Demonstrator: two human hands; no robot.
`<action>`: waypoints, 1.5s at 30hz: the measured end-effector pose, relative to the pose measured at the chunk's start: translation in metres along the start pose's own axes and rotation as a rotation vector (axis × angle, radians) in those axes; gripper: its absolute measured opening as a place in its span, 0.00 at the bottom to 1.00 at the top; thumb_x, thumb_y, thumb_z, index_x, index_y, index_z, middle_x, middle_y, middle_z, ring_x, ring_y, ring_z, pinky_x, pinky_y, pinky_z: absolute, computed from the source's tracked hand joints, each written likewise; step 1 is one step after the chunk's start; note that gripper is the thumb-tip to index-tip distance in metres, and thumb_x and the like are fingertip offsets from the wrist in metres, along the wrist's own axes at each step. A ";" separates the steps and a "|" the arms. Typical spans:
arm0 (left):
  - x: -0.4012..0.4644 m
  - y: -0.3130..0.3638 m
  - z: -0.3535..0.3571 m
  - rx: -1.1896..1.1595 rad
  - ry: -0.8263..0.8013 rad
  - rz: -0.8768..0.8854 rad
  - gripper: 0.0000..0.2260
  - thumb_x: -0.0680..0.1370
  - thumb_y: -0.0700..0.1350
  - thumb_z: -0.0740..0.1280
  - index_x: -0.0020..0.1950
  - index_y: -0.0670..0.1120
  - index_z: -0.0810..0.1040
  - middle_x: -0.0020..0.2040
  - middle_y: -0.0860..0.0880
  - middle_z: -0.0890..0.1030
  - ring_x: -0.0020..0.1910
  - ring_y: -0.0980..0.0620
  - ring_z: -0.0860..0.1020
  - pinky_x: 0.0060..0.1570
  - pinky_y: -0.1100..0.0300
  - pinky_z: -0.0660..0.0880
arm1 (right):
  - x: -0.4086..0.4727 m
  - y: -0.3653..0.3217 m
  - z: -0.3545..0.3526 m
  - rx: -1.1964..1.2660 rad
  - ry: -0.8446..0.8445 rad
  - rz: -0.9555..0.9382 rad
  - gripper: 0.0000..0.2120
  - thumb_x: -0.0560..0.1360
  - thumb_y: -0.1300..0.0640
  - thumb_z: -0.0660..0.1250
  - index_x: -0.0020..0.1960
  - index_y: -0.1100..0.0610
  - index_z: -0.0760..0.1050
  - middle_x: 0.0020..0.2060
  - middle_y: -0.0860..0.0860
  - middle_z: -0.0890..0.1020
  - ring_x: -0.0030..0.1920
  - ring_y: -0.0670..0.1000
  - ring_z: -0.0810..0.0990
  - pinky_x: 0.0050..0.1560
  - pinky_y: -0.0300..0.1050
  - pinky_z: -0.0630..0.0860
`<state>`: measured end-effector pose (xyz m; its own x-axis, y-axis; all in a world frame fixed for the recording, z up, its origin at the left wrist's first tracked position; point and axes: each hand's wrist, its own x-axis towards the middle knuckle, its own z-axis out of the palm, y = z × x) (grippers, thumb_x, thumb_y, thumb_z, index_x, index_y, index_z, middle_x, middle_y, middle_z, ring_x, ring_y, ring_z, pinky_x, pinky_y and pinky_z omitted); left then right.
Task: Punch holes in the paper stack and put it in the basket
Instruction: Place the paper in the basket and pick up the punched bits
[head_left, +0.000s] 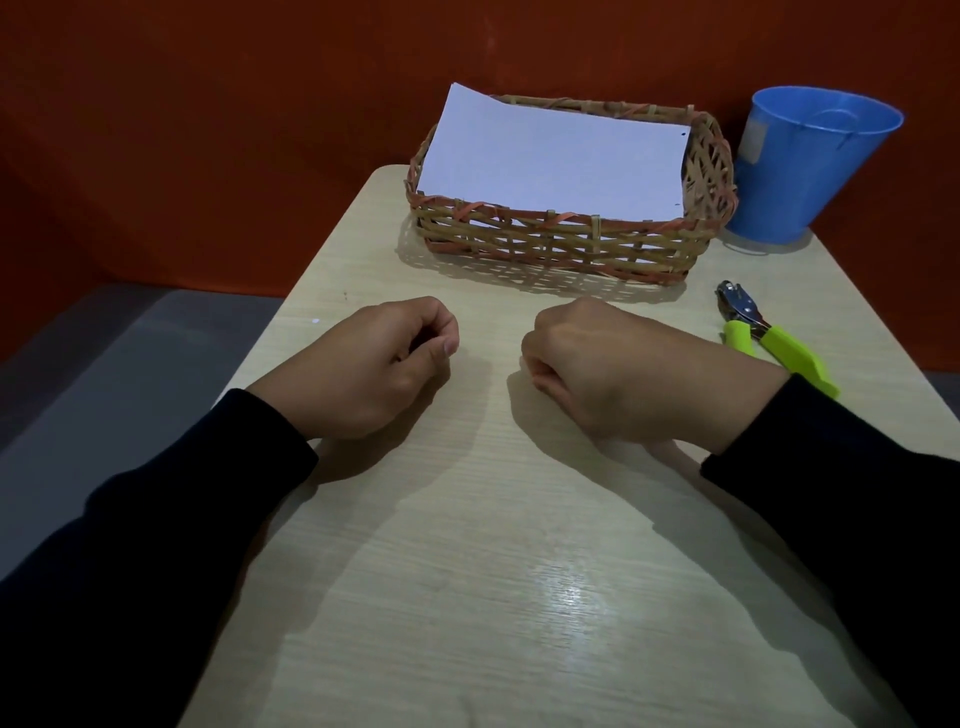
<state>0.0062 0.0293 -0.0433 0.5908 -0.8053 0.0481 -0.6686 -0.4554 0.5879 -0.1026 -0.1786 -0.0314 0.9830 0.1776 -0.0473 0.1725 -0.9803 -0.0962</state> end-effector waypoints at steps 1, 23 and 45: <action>0.000 -0.001 0.001 0.000 0.006 0.003 0.08 0.85 0.44 0.61 0.48 0.53 0.75 0.42 0.53 0.82 0.37 0.60 0.75 0.34 0.70 0.67 | -0.001 -0.001 0.000 -0.006 -0.018 0.001 0.08 0.83 0.57 0.60 0.49 0.58 0.75 0.47 0.53 0.76 0.47 0.56 0.75 0.50 0.55 0.77; 0.000 0.005 0.000 -0.090 0.069 0.006 0.09 0.85 0.46 0.61 0.45 0.54 0.74 0.37 0.56 0.77 0.33 0.63 0.73 0.33 0.70 0.67 | -0.013 0.033 0.003 0.467 0.151 0.044 0.05 0.80 0.56 0.71 0.46 0.53 0.82 0.36 0.45 0.83 0.34 0.44 0.78 0.37 0.40 0.73; -0.003 0.009 0.003 -0.046 0.043 0.007 0.07 0.85 0.44 0.61 0.48 0.51 0.74 0.43 0.52 0.81 0.44 0.51 0.80 0.41 0.55 0.74 | 0.001 0.002 0.006 -0.019 -0.010 0.044 0.09 0.81 0.56 0.59 0.46 0.59 0.74 0.44 0.55 0.77 0.44 0.58 0.76 0.47 0.54 0.77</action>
<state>-0.0026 0.0262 -0.0411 0.6056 -0.7910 0.0871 -0.6524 -0.4309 0.6235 -0.1013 -0.1795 -0.0376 0.9889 0.1353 -0.0609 0.1307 -0.9886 -0.0745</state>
